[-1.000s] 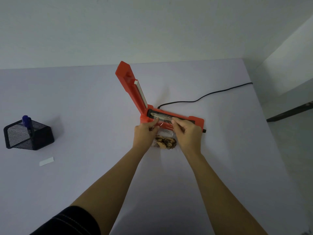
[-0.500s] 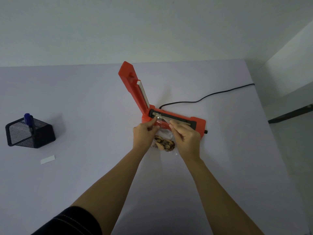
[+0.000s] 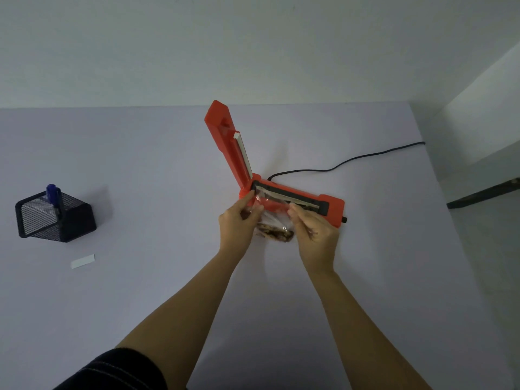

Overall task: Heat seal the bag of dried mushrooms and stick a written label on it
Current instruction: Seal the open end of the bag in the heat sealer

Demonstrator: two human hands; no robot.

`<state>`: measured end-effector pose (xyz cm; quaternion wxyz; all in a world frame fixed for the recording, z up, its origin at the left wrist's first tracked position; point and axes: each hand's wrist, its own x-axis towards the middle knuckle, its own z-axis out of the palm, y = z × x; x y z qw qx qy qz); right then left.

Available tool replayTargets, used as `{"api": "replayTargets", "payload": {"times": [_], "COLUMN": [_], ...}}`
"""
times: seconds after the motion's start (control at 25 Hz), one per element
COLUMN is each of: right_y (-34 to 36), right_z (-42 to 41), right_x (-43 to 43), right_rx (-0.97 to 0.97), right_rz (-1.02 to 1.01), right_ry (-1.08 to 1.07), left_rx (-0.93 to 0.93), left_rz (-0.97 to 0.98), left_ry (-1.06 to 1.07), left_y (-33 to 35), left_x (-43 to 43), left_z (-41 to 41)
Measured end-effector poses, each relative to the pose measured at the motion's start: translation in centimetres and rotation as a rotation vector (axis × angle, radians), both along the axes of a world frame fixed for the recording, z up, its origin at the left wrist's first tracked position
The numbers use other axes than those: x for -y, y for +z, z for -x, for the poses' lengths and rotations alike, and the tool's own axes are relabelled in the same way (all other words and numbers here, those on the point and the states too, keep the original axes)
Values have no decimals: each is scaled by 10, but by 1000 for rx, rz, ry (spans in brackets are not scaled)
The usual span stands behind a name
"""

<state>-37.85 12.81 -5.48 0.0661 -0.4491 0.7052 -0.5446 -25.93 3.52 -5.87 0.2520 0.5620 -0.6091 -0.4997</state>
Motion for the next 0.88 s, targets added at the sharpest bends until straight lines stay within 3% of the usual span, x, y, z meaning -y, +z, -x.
{"api": "replayTargets", "payload": {"times": [0.2, 0.44, 0.6, 0.88], "right_y": [13, -7, -30, -38], "right_z": [-10, -69, -115, -149], "right_x": [0, 1, 3, 19], "right_rx": [574, 839, 733, 474], "right_rz": [-142, -491, -701, -696], "right_ry": [-68, 110, 229, 201], "left_rx": [-58, -14, 95, 334], "left_rz": [-47, -140, -210, -88], "left_ry": [42, 174, 243, 237], "left_y": [13, 13, -4, -28], "left_x": [-9, -33, -36, -31], "left_z": [-29, -117, -170, -189]}}
